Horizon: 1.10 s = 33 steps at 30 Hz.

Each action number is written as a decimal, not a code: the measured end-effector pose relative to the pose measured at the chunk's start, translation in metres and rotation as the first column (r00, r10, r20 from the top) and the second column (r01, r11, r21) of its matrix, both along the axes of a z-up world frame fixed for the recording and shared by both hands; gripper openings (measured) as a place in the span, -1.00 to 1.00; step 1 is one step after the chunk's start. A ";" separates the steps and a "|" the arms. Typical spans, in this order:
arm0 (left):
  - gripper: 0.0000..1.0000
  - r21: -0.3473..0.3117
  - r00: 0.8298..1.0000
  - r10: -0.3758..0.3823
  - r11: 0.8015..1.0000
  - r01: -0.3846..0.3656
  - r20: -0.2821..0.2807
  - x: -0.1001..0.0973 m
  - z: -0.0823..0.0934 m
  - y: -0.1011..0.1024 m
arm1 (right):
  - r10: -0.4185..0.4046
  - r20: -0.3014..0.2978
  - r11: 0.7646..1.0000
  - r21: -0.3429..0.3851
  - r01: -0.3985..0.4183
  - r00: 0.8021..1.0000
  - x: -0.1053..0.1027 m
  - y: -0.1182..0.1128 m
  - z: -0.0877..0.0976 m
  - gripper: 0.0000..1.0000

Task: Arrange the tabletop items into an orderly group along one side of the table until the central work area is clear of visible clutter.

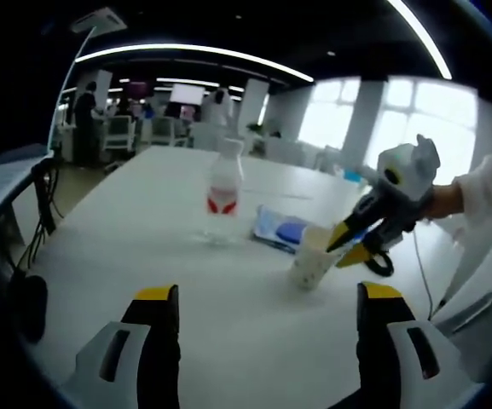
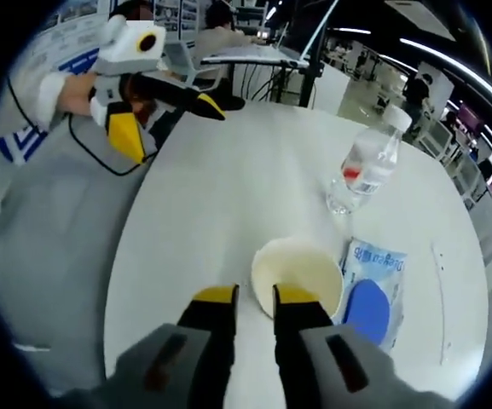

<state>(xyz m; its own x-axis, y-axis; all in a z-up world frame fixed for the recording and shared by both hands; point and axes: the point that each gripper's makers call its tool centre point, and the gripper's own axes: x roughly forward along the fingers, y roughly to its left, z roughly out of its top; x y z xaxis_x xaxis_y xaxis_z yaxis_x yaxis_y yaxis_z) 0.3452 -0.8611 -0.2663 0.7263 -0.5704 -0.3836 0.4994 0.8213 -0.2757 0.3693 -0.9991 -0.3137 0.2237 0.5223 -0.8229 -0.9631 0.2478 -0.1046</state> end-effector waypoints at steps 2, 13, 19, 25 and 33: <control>0.63 -0.005 1.000 0.008 1.000 -0.008 0.001 0.001 0.000 0.001 | 0.000 0.004 1.000 -0.005 0.000 1.000 0.001 -0.002 0.000 -0.90; 0.62 -0.013 1.000 0.016 1.000 -0.016 0.004 0.002 0.001 0.002 | -0.009 0.033 1.000 0.013 0.009 0.999 0.007 0.001 0.004 -1.00; 0.62 -0.015 1.000 0.019 1.000 -0.019 0.007 0.002 0.001 0.003 | -0.012 0.045 1.000 0.019 0.011 0.999 0.014 0.004 0.008 -1.00; 0.61 -0.016 1.000 0.022 1.000 -0.022 0.009 0.002 0.002 0.003 | -0.012 0.058 1.000 0.019 0.011 0.998 0.025 0.009 0.011 -1.00; 0.61 -0.013 1.000 0.015 1.000 -0.015 0.013 0.002 0.002 0.002 | -0.043 0.056 0.998 0.047 0.041 0.997 0.039 0.019 0.013 -1.00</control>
<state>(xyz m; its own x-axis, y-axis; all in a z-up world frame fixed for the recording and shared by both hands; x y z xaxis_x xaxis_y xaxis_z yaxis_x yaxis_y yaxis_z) 0.3471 -0.8591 -0.2641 0.7396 -0.5643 -0.3668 0.4908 0.8251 -0.2800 0.4079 -0.9803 -0.3007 0.2921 0.5482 -0.7837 -0.9446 0.2935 -0.1467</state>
